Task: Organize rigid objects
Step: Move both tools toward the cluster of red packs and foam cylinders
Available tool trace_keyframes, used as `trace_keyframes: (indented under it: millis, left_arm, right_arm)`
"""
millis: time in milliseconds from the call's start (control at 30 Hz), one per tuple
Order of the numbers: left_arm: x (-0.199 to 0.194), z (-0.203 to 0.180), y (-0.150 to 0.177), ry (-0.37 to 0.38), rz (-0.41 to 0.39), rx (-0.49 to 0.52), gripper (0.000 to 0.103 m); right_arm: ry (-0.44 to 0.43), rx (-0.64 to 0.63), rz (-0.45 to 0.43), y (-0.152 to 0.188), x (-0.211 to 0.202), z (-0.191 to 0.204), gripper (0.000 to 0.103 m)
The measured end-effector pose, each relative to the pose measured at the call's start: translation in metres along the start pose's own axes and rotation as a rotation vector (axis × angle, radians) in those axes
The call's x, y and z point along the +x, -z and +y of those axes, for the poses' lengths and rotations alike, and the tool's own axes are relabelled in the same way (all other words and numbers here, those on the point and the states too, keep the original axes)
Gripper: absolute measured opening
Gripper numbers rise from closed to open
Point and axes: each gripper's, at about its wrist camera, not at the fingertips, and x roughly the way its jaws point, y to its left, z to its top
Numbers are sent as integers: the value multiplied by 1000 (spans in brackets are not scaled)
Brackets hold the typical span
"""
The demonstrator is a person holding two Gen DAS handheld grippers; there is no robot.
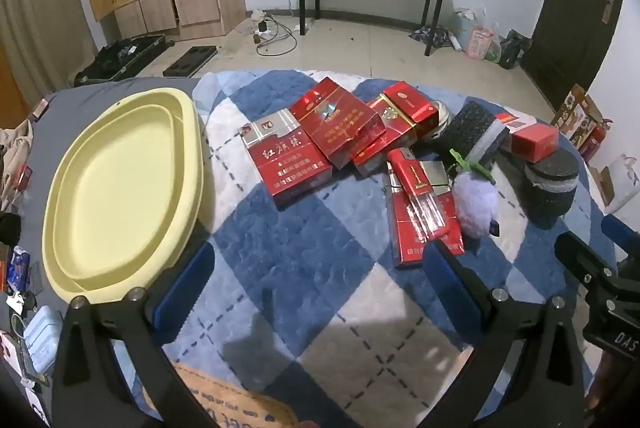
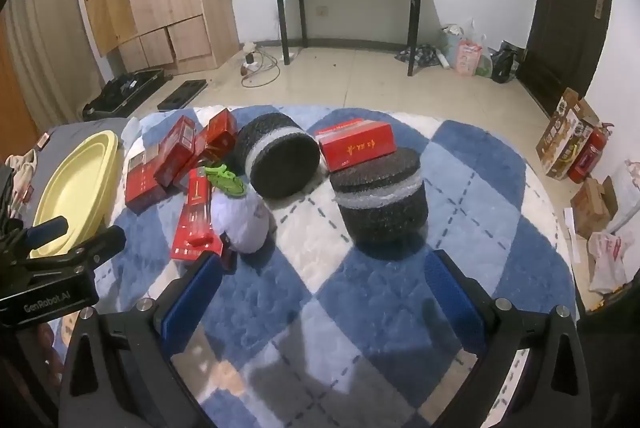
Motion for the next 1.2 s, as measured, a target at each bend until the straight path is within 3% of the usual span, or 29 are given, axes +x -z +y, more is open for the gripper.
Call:
trace_keyframes:
  millis: [400,1200]
  left_arm:
    - [9,2,6,45,52,-19,103]
    - [7,6,1,46,54,-21,103]
  right_arm:
    - [-3,13,11,2,6,-4,103]
    - [9,14,20,2,9,-5,103]
